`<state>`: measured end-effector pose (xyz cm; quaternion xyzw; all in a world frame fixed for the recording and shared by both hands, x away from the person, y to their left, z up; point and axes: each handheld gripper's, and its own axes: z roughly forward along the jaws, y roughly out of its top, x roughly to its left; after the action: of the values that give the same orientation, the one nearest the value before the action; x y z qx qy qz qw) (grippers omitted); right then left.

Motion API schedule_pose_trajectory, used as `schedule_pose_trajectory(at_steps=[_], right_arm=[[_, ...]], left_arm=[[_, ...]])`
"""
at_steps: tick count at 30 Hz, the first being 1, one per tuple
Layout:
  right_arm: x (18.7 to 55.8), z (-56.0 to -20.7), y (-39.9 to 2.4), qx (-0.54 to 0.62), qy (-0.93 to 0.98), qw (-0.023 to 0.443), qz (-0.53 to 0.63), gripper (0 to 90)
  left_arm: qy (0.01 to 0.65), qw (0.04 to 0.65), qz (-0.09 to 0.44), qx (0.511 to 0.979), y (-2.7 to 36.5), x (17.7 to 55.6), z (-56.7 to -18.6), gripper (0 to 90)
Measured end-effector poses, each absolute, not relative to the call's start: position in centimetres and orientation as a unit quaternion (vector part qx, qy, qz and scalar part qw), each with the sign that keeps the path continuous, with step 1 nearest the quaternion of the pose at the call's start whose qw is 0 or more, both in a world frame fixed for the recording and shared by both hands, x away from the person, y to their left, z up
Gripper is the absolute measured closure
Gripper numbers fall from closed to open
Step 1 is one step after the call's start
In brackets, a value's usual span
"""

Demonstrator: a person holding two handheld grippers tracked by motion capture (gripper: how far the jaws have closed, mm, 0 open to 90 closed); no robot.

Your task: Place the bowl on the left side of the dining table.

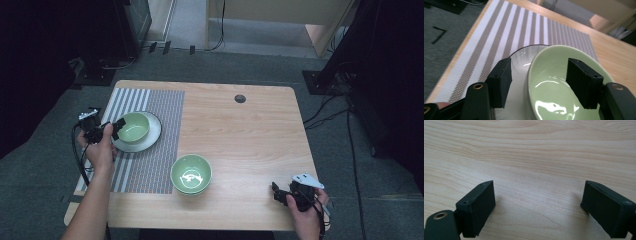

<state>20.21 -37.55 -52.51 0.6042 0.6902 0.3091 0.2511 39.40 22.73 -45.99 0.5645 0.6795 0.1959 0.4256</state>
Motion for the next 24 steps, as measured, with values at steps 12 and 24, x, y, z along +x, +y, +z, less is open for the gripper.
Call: schedule_pose_trajectory(at_steps=[12, 24], right_arm=[[20.2, -52.5, -37.6, 0.604, 0.690, 0.251, 0.309, 11.4], [20.2, -52.5, -37.6, 0.604, 0.690, 0.251, 0.309, 11.4]], left_arm=[[0.661, 0.468, 0.194, 0.554, 23.3, 38.3, -45.9, 24.0], [0.639, 0.446, 0.228, 0.583, 22.9, 37.5, -45.8, 18.8]])
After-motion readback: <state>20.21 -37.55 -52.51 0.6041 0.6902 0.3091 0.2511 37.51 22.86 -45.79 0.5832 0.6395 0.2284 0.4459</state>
